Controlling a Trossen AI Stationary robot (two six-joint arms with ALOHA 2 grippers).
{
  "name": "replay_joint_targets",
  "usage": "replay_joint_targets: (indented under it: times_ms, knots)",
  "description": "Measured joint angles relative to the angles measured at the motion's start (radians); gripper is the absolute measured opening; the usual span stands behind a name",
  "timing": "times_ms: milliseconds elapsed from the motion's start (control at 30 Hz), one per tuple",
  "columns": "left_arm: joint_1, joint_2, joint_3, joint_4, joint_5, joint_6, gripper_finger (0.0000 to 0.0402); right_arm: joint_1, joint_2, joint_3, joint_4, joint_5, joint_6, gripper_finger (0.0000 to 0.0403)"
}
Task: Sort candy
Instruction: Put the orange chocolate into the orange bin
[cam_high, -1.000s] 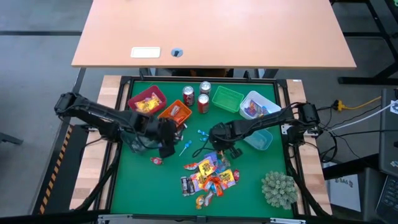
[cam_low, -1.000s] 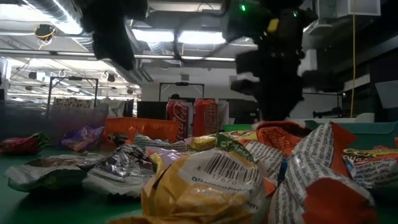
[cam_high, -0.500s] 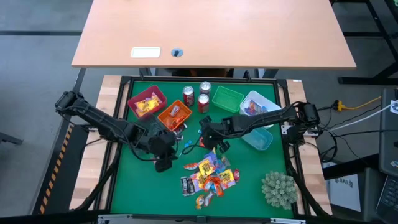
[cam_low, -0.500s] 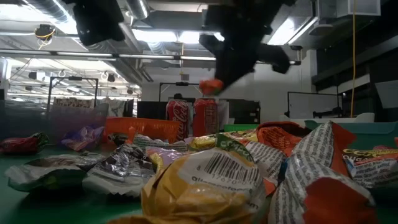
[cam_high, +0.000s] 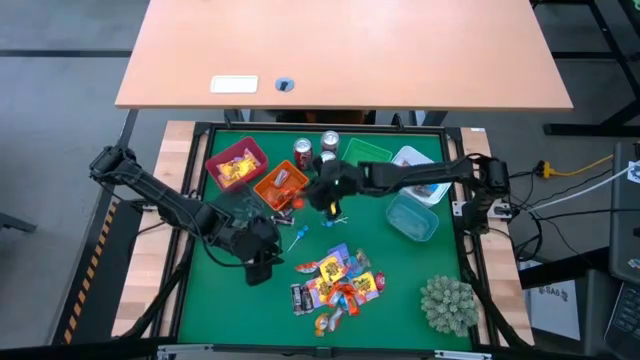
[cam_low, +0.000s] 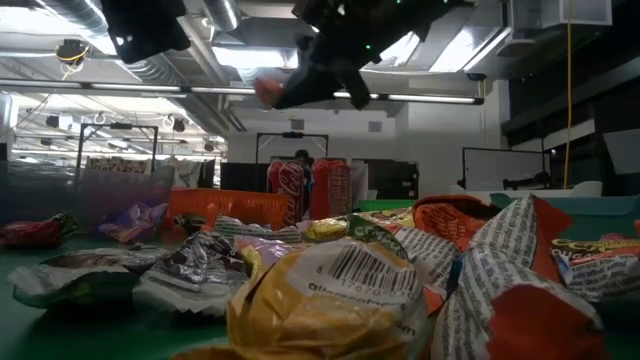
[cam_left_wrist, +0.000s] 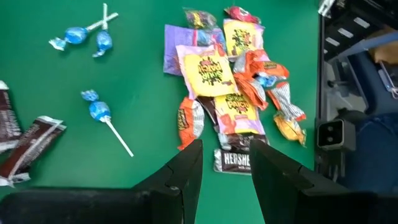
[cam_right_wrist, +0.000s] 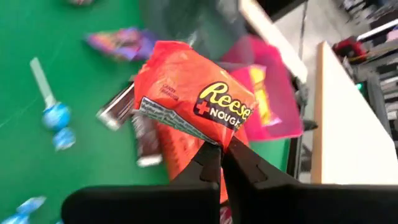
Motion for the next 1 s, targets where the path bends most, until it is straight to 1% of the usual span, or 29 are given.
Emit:
replay_joint_targets:
  times_ms: [133, 300, 500, 600, 767, 1000]
  knots:
    - [0.0, 0.0, 0.0, 0.0, -0.006, 0.0, 0.0121, -0.053, 0.017, 0.001, 0.1, -0.094, 0.003, 0.0005]
    - [0.0, 0.0, 0.001, -0.003, -0.003, 0.0, 0.0121, -0.096, 0.078, 0.0, 0.214, -0.142, 0.006, 0.0005]
    - [-0.001, 0.0, 0.002, -0.002, 0.001, 0.0, 0.0121, -0.12, 0.191, -0.001, 0.421, -0.135, 0.004, 0.0005]
    - [-0.002, 0.0, 0.002, -0.003, 0.003, 0.0, 0.0121, -0.126, 0.235, -0.001, 0.491, -0.094, 0.003, 0.0005]
    - [-0.002, 0.0, 0.002, -0.005, 0.006, 0.0, 0.0121, -0.126, 0.271, -0.001, 0.495, -0.026, 0.0, 0.0005]
    - [-0.023, 0.0, 0.002, -0.068, 0.007, 0.0, 0.0121, -0.126, 0.278, -0.001, 0.497, -0.019, 0.0, 0.0005]
